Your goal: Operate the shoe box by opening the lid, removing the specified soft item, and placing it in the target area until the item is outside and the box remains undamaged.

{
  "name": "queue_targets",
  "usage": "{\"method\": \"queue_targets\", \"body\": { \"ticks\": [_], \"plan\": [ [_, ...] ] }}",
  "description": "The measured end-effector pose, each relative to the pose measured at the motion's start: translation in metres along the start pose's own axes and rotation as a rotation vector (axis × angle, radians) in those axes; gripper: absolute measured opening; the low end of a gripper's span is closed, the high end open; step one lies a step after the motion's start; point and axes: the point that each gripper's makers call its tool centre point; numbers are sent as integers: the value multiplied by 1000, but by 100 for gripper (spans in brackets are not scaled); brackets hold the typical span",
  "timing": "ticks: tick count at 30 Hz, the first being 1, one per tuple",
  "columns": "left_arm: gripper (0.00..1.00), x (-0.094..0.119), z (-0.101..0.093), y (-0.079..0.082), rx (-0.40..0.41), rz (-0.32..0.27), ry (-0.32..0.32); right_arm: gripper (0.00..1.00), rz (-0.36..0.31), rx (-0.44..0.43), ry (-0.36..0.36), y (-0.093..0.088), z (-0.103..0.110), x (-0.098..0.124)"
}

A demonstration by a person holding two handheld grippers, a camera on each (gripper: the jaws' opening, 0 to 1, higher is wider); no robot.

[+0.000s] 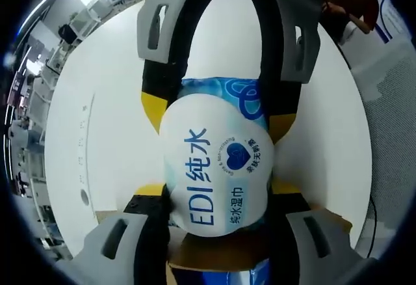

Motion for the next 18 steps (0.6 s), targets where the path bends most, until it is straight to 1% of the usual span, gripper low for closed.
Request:
{"method": "queue_targets", "body": {
  "ticks": [6, 11, 18],
  "plan": [
    [57, 0, 2, -4, -8, -4, -7, 49, -4, -16, -11, -1, 0, -5],
    [57, -1, 1, -3, -10, -6, -11, 50, -11, -26, -9, -3, 0, -5],
    [57, 0, 1, 0, -27, -26, -5, 50, 4, -45, -17, -8, 2, -3]
  ]
}}
Point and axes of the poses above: the point that each gripper's makers call its tool centre point, and the gripper's own axes: x roughly backward along the fingers, z roughly to its left, y roughly out of its top, and after that the axes turned 9 degrees about -y, right-handed
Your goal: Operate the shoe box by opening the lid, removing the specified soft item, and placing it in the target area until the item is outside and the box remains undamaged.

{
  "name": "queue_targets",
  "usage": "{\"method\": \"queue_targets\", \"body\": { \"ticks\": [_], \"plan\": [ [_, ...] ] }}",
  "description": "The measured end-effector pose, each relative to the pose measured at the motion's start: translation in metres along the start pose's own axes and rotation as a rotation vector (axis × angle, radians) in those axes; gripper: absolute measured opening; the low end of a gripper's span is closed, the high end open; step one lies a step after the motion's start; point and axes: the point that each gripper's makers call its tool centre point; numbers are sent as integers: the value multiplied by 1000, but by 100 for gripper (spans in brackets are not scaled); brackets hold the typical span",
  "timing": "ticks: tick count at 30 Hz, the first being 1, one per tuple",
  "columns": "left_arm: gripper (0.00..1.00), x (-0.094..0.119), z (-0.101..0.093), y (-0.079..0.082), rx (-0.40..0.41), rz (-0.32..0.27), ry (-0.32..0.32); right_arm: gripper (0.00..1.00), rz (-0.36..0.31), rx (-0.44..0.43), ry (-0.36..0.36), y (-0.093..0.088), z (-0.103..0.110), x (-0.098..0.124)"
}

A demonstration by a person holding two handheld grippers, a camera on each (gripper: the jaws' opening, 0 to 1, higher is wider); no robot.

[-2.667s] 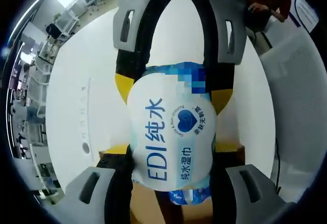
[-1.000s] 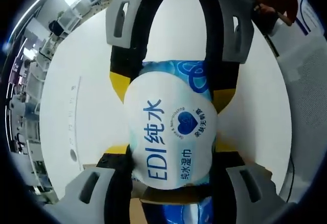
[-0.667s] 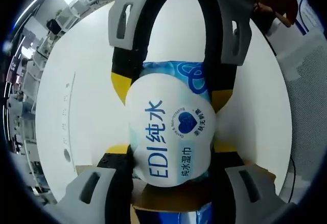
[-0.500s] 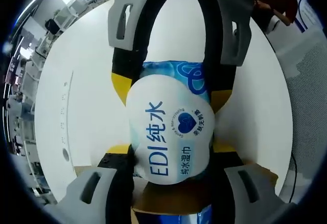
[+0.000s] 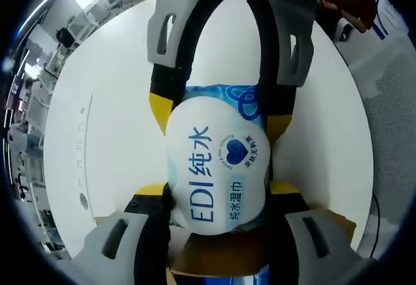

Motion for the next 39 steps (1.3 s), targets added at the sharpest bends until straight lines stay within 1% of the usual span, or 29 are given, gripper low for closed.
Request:
{"method": "queue_targets", "body": {
  "ticks": [6, 8, 11, 13, 15, 17, 22, 24, 27, 30, 34, 39],
  "plan": [
    [57, 3, 0, 0, 5, -3, 7, 49, 11, 4, -7, -2, -1, 5],
    [56, 5, -1, -2, 5, -5, 8, 48, 14, -7, -8, -3, -2, 9],
    [56, 9, -2, -2, 24, -18, 3, 47, 16, -37, -11, -3, -4, 15],
    [57, 12, -2, -2, 45, -38, -1, 46, 15, -36, -10, -2, -4, 19],
    [57, 14, -3, -3, 52, -44, 1, 45, 17, -32, -11, -2, -5, 22],
    [58, 16, -4, -5, 60, -48, 3, 44, 16, -28, -15, 0, -4, 26],
    [59, 25, -10, -5, 104, -84, -3, 43, 17, -31, -24, 3, -4, 33],
    [60, 30, -11, -2, 124, -114, 0, 44, 16, -38, -23, 6, -4, 36],
    [60, 34, -14, 0, 135, -136, -6, 43, 10, -36, -17, 9, -1, 41],
    [61, 38, -18, -3, 137, -141, 0, 43, 11, -24, -7, 14, 5, 45],
    [62, 45, -19, -7, 156, -162, 9, 43, 7, -19, -7, 18, 7, 48],
    [65, 54, -20, -14, 173, -171, 25, 43, 2, -18, -12, 25, 7, 51]
  ]
}}
Point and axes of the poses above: the point that each gripper's makers call its tool centre point, and the gripper's own axes: x roughly backward along the fingers, z roughly to its left, y roughly out of its top, and after that the axes turned 9 degrees about -y, right-handed
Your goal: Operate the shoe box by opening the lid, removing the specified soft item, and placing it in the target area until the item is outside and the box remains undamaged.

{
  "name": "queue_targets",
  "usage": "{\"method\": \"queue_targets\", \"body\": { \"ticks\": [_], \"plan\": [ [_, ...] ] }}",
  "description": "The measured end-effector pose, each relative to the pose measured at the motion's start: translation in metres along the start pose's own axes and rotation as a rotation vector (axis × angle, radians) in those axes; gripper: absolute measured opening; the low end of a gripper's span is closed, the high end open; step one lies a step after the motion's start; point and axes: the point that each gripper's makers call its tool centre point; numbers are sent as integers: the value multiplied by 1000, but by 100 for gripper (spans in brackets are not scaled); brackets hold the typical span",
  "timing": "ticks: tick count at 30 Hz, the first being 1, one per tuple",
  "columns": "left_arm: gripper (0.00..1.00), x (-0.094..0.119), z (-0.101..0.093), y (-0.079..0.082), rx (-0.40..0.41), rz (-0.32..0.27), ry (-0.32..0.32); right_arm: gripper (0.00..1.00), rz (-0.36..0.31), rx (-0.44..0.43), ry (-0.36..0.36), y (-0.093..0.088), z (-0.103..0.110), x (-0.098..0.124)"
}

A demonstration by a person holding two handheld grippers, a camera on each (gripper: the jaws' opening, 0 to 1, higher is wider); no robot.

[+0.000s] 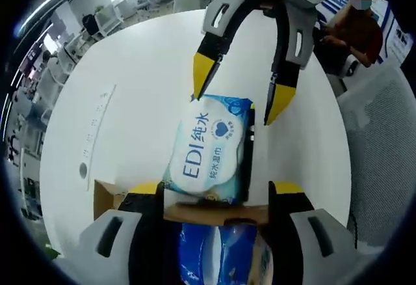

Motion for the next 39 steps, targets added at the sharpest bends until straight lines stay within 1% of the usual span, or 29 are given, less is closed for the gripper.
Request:
{"method": "queue_targets", "body": {
  "ticks": [4, 6, 10, 13, 19, 20, 22, 26, 32, 34, 36, 39],
  "plan": [
    [67, 11, 0, -4, 30, -37, 15, 43, -8, 3, 1, 6, 2, 1],
    [67, 15, 1, -6, 35, -45, 28, 43, -12, 6, 1, 10, 3, 1],
    [72, 28, 1, -12, 52, -72, 51, 43, -14, 6, -2, 16, 6, -2],
    [76, 36, 0, -16, 83, -101, 60, 42, -13, 13, -4, 20, 9, -6],
    [79, 47, 0, -28, 112, -125, 86, 41, -23, 27, -3, 30, 14, -13],
    [79, 50, -1, -29, 126, -138, 88, 40, -24, 34, -2, 33, 15, -14],
    [80, 54, -1, -30, 146, -165, 96, 39, -26, 42, -3, 35, 16, -17],
    [82, 58, -2, -34, 177, -197, 108, 37, -25, 56, -7, 40, 17, -22],
    [86, 63, -4, -44, 198, -212, 124, 32, -60, 77, -23, 54, 18, -27],
    [89, 66, -3, -46, 205, -226, 138, 31, -70, 76, -27, 58, 17, -28],
    [89, 70, -5, -47, 218, -245, 139, 29, -84, 79, -30, 63, 18, -30],
    [90, 74, -7, -51, 220, -252, 148, 29, -93, 86, -36, 71, 19, -34]
  ]
}}
Point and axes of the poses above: the point that each gripper's makers call its tool centre point, and the gripper's own axes: x roughly backward along the fingers, z roughly to its left, y roughly out of its top, and after that the axes turned 9 degrees about -y, right-handed
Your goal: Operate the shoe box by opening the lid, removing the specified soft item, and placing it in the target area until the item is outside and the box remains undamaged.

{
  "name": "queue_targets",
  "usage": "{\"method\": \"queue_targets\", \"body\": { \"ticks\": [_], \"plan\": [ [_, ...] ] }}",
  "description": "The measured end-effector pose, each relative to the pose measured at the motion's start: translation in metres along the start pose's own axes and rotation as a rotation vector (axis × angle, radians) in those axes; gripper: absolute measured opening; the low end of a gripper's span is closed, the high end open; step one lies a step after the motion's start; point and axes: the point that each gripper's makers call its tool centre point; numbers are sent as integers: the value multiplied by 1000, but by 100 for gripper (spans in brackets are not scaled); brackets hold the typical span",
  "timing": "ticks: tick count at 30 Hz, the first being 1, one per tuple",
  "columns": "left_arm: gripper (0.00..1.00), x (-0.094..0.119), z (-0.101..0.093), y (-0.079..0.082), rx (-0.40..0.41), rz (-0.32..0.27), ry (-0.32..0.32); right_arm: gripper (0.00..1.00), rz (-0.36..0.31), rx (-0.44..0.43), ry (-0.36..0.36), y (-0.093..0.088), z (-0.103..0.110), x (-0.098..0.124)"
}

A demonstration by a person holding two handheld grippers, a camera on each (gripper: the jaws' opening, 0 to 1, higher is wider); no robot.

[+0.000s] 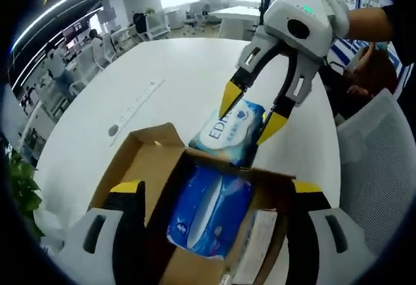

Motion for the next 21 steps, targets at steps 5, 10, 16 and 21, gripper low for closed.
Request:
{"method": "queue_targets", "body": {
  "ticks": [5, 10, 16, 21],
  "plan": [
    [92, 12, 1, -3, 25, -37, 24, 28, -21, 16, -7, 13, 1, -9],
    [94, 25, -1, -8, 39, -64, 44, 27, -29, 38, -26, 23, 2, -21],
    [97, 40, -2, -15, 63, -95, 71, 25, -31, 57, -29, 30, 4, -31],
    [98, 52, -6, -15, 81, -130, 93, 24, -28, 67, -35, 34, 4, -38]
  ]
}}
Point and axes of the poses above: the point that each gripper's makers call its tool centre point, and the gripper's own axes: x roughly backward along the fingers, z roughly to its left, y roughly out of its top, and after that the axes turned 9 degrees about -y, right-handed
